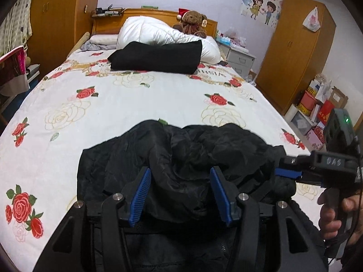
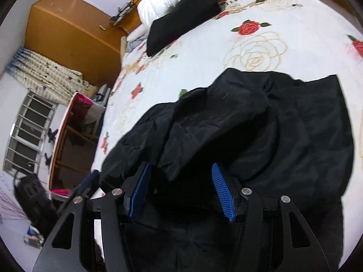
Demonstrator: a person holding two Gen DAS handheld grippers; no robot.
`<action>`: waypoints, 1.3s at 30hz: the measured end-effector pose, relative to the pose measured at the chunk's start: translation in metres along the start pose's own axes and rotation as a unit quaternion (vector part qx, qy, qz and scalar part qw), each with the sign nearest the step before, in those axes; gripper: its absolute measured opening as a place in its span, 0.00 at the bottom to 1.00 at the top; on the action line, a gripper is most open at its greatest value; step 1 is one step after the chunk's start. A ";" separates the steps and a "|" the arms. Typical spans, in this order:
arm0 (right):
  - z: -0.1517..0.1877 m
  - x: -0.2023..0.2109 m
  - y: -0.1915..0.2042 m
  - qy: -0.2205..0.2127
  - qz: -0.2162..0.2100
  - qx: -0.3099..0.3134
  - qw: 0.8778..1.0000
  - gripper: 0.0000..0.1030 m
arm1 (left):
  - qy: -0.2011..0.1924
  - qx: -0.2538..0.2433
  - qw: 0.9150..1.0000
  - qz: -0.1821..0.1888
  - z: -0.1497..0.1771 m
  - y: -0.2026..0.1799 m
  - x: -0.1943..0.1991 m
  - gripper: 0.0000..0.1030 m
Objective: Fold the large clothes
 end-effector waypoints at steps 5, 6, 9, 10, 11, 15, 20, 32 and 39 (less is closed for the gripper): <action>-0.003 -0.001 0.012 -0.009 -0.014 0.013 1.000 0.27 | 0.006 0.012 1.000 -0.004 0.007 0.006 -0.006 0.55; -0.003 0.000 0.014 -0.014 -0.011 0.018 1.000 0.16 | 0.006 0.013 1.000 -0.005 0.007 0.007 -0.006 0.55; -0.003 0.001 0.017 -0.018 -0.004 0.026 0.999 0.07 | 0.007 0.013 1.000 -0.005 0.008 0.007 -0.006 0.55; -0.001 0.001 0.017 -0.018 -0.001 0.027 0.999 0.06 | 0.007 0.013 1.000 -0.005 0.008 0.007 -0.006 0.55; 0.000 0.001 0.016 -0.019 0.003 0.028 0.999 0.05 | 0.007 0.012 1.000 -0.005 0.008 0.007 -0.006 0.55; 0.007 0.002 0.011 -0.016 0.010 0.030 0.999 0.04 | 0.007 0.009 1.000 -0.004 0.010 0.006 -0.007 0.55; 0.030 -0.004 -0.006 0.000 0.025 0.018 1.000 0.04 | 0.007 0.010 1.000 -0.006 0.015 0.008 -0.006 0.55; 0.069 -0.037 -0.049 0.060 0.061 -0.011 0.996 0.00 | 0.072 0.183 0.980 0.015 0.063 0.076 -0.036 0.56; 0.046 0.019 -0.050 -0.006 0.008 -0.035 0.999 0.41 | 0.044 0.212 0.975 0.045 0.057 0.073 -0.028 0.69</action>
Point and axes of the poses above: each gripper's, at about its wrist camera, not at the fingertips, and x roughly against the way its jaws point, y to its left, z to its underside, the point moved 4 cm from there along -x, roughly the way its jaws point, and after that the axes turned 5 degrees about z, right-handed, at the moved point
